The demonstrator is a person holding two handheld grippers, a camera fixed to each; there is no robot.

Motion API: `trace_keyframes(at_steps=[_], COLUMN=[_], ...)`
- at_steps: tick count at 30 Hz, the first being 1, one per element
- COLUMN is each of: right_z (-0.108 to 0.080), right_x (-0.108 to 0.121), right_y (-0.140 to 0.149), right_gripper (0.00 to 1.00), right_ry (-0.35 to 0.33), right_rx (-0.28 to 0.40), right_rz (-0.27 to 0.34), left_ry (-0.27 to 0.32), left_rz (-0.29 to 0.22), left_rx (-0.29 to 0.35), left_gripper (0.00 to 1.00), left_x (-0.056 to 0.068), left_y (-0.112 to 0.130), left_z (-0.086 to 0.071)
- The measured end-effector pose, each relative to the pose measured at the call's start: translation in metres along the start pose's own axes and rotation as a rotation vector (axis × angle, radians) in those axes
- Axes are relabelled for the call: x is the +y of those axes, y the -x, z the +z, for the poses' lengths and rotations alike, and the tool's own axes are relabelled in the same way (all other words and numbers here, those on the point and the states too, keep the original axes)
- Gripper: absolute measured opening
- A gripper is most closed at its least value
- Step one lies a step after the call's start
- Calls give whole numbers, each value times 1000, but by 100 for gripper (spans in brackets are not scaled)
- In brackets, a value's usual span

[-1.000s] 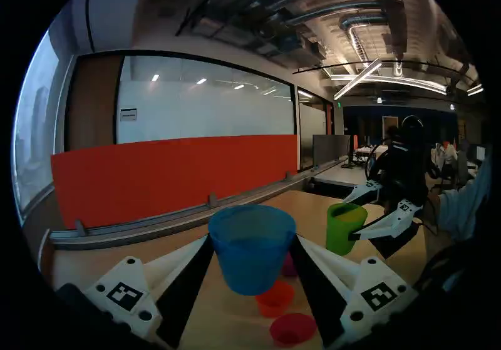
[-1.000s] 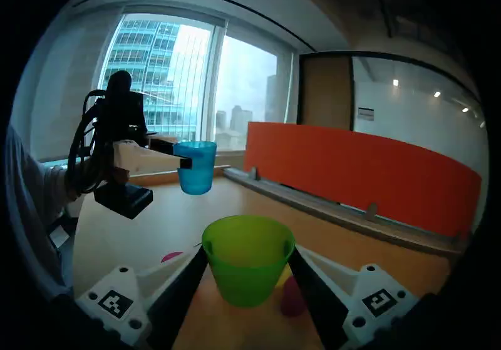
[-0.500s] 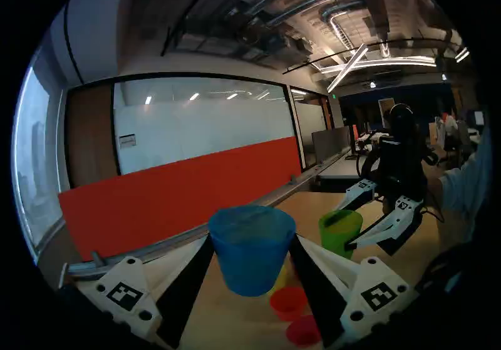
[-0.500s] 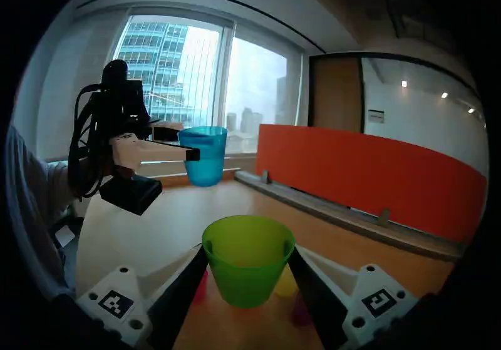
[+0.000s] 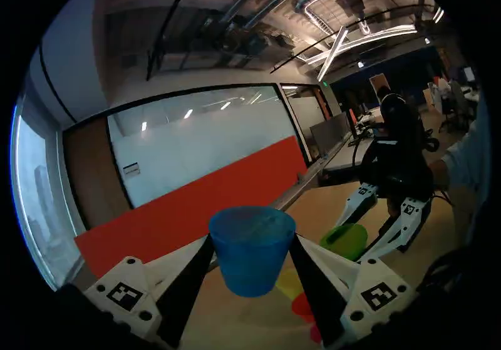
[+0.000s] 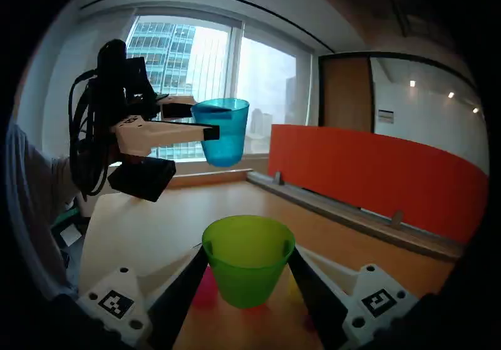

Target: Pour water

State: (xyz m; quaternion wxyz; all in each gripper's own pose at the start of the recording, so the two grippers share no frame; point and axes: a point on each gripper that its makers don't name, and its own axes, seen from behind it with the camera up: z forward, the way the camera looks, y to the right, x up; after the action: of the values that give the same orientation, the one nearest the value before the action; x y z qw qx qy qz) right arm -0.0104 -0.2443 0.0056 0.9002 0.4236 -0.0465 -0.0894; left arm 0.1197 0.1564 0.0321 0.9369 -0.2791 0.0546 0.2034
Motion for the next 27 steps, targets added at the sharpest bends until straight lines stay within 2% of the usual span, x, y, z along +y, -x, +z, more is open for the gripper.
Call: trace_keyframes(at_steps=[27], right_z=[18], right_x=[-24], right_y=[0], right_gripper=[90], right_ry=[-69], right_rx=[7], right_rz=[-9], left_ry=[-23], left_rz=[318], left_rx=[20], left_gripper=[84], left_x=[10], left_y=[-36], left_z=[5])
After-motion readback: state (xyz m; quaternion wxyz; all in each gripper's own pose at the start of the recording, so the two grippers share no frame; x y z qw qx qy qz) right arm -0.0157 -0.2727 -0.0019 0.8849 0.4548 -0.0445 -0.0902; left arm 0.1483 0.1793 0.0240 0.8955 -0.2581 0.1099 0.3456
